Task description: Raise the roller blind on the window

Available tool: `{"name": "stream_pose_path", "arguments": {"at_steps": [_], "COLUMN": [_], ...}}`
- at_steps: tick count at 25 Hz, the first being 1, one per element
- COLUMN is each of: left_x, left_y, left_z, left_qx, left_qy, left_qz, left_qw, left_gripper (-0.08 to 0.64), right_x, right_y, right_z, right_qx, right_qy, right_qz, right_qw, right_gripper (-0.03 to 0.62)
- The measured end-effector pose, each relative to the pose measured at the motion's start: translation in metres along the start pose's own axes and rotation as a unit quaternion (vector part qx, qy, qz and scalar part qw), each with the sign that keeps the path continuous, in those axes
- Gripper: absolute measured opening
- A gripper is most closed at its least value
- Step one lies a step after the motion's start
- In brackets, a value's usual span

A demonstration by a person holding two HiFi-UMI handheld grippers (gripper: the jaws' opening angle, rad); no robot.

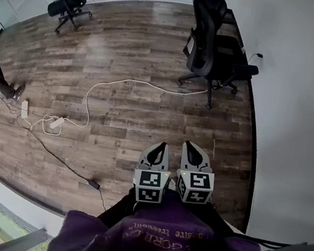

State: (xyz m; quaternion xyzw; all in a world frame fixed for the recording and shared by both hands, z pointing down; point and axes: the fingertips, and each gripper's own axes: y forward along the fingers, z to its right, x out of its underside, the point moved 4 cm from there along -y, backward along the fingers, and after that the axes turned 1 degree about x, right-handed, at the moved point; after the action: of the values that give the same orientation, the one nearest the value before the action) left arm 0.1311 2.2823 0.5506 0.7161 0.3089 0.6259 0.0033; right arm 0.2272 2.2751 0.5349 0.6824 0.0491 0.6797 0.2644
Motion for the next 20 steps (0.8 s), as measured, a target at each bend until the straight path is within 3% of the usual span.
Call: {"name": "stream_pose_path", "arguments": {"at_steps": [15, 20], "left_x": [-0.003, 0.0], "left_y": [0.009, 0.006], "left_z": [-0.005, -0.022], "left_qx": [0.004, -0.008], "left_qy": [0.002, -0.014], "left_qz": [-0.005, -0.01], "left_qw": [1.0, 0.9998], "left_gripper": [0.0, 0.0], "right_x": [0.0, 0.0], "right_y": [0.013, 0.026], "right_z": [0.004, -0.006], "right_qx": [0.002, -0.003], "right_qy": [0.007, 0.011], "right_qz": [-0.013, -0.021], "right_qw": [1.0, 1.0], "right_gripper": [-0.002, -0.002]}}
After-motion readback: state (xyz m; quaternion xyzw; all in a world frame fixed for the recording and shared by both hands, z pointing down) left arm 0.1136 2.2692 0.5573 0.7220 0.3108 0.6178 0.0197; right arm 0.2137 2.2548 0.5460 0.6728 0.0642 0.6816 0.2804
